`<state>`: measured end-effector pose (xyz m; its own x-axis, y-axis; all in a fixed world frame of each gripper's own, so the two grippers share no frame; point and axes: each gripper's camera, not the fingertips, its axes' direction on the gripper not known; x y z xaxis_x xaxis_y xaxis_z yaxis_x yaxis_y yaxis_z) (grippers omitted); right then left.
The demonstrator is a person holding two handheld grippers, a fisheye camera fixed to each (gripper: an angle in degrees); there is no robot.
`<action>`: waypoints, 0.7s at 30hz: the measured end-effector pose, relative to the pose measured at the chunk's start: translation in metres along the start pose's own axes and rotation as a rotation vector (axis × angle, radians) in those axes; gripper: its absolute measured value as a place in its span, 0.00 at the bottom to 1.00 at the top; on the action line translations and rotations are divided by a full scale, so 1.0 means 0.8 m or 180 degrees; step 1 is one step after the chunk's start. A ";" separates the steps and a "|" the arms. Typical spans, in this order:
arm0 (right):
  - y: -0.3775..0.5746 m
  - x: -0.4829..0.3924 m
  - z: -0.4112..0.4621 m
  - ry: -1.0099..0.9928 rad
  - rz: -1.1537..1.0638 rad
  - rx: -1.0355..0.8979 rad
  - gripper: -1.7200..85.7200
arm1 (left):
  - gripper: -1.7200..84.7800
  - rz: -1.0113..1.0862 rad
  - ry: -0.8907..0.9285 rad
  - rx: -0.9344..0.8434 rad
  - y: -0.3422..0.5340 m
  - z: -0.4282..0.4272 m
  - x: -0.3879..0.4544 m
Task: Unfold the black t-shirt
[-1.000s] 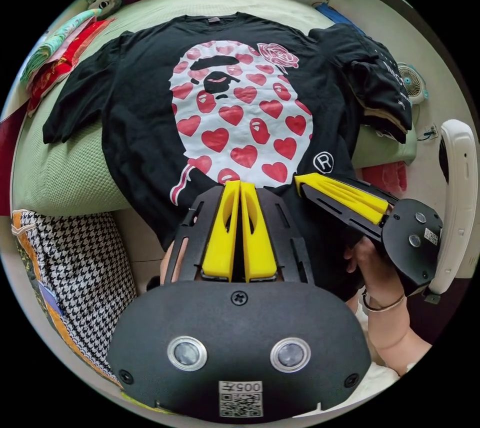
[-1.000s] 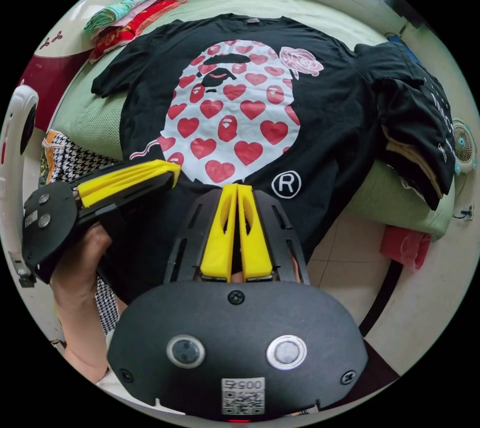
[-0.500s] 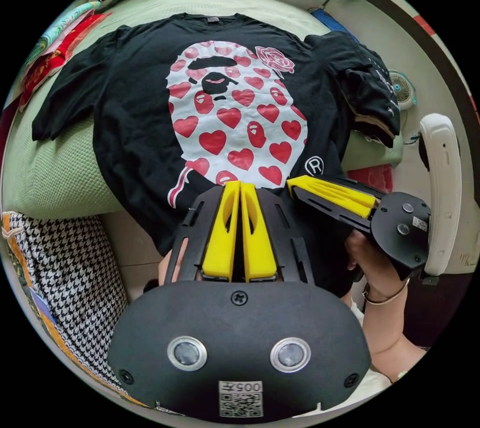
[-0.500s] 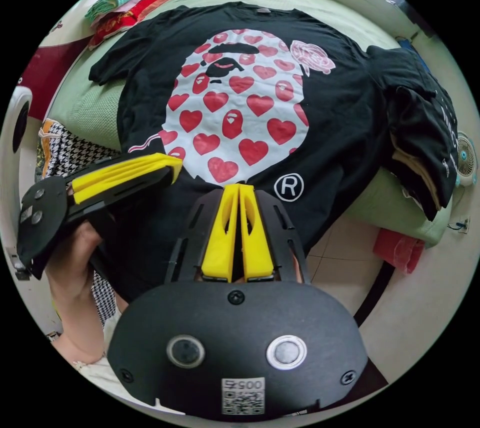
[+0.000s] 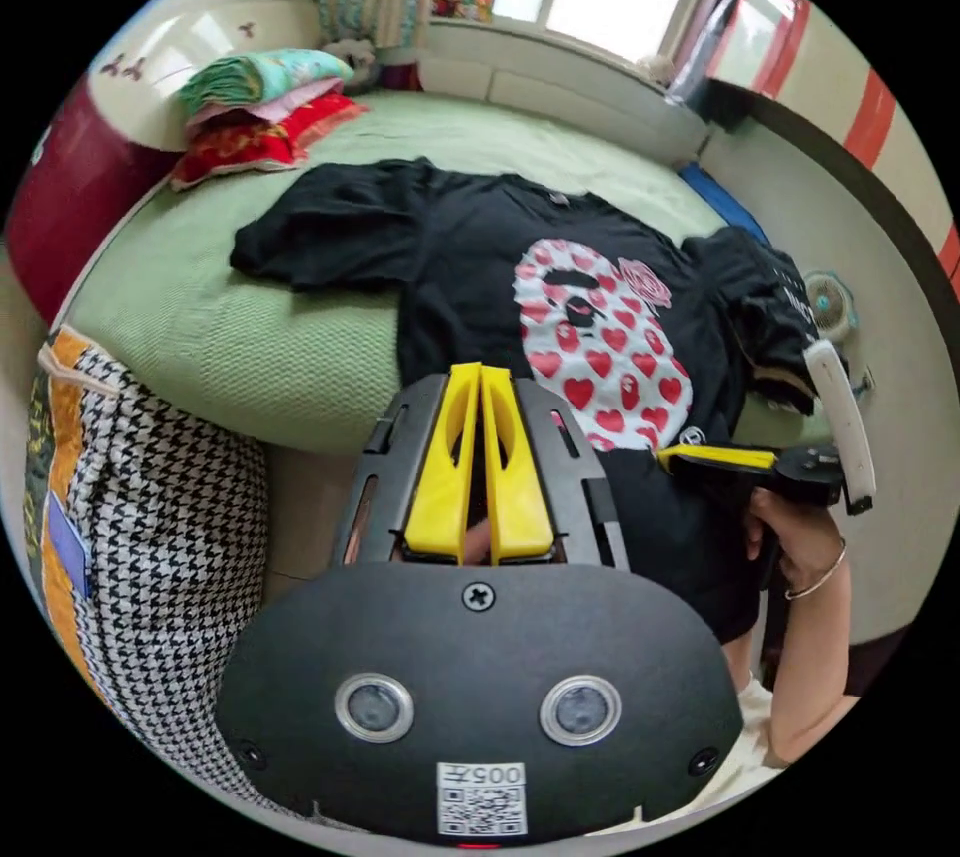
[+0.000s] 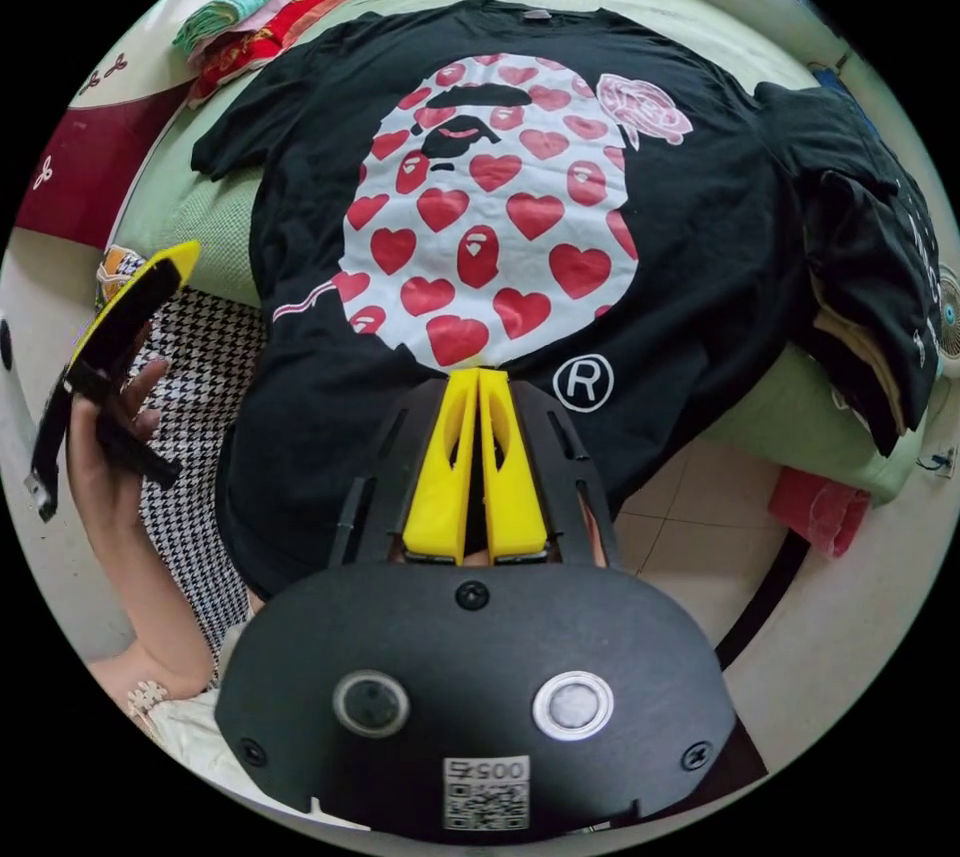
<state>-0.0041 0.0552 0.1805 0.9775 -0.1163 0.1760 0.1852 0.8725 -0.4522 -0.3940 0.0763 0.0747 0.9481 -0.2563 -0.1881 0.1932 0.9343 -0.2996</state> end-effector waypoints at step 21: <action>-0.044 -0.010 0.001 -0.0108 -0.0312 -0.0080 0.01 | 0.14 -0.0890 0.0106 0.0209 -0.071 0.055 -0.218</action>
<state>-0.0187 0.0257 0.1959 0.9506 -0.1841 0.2499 0.2828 0.8455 -0.4530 -0.5592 0.0785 0.1656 0.8472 -0.5132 -0.1377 0.4628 0.8400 -0.2830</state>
